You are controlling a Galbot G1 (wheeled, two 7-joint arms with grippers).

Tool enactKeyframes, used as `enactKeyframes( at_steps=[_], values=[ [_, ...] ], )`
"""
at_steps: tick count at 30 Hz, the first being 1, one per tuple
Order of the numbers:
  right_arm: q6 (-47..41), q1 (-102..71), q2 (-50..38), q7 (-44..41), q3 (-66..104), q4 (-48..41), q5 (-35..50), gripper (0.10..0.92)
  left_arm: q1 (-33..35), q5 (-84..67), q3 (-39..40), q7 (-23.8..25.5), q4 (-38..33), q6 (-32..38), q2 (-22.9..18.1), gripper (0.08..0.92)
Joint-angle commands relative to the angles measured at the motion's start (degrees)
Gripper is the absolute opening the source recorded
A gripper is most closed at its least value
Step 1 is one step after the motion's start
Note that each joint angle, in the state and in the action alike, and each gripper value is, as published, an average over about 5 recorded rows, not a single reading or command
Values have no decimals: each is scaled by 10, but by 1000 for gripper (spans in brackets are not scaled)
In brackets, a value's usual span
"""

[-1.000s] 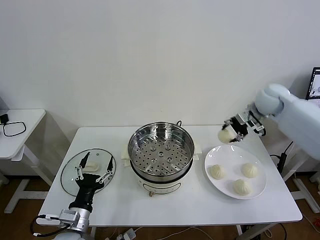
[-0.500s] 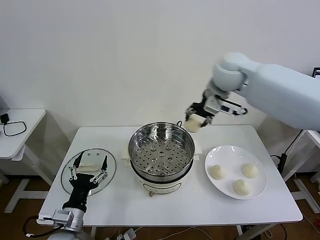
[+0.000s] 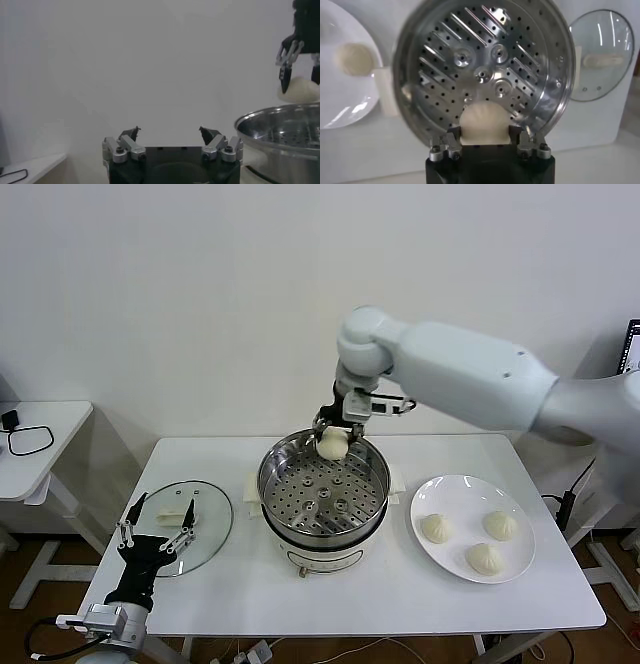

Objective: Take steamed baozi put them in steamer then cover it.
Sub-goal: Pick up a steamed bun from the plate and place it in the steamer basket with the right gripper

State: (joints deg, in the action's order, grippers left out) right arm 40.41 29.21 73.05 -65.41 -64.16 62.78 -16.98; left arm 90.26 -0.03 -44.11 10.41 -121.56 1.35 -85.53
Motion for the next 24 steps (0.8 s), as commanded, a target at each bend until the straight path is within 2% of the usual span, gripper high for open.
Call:
enactKeyframes(
  at_steps=[1, 14, 21, 24],
  values=[
    [35, -51, 55, 15, 11, -91, -47, 662, 0, -4, -12, 2, 3, 0, 1, 823],
    [33, -76, 59, 24, 29, -114, -73, 666, 0, -5, -14, 2, 5, 2, -1, 823],
    [9, -71, 46, 37, 28, -87, -65, 802, 1, -6, -16, 4, 5, 4, -3, 823],
    [-12, -55, 25, 29, 26, -57, -29, 820, 2, -6, -15, 5, 5, 4, -3, 823]
  ],
)
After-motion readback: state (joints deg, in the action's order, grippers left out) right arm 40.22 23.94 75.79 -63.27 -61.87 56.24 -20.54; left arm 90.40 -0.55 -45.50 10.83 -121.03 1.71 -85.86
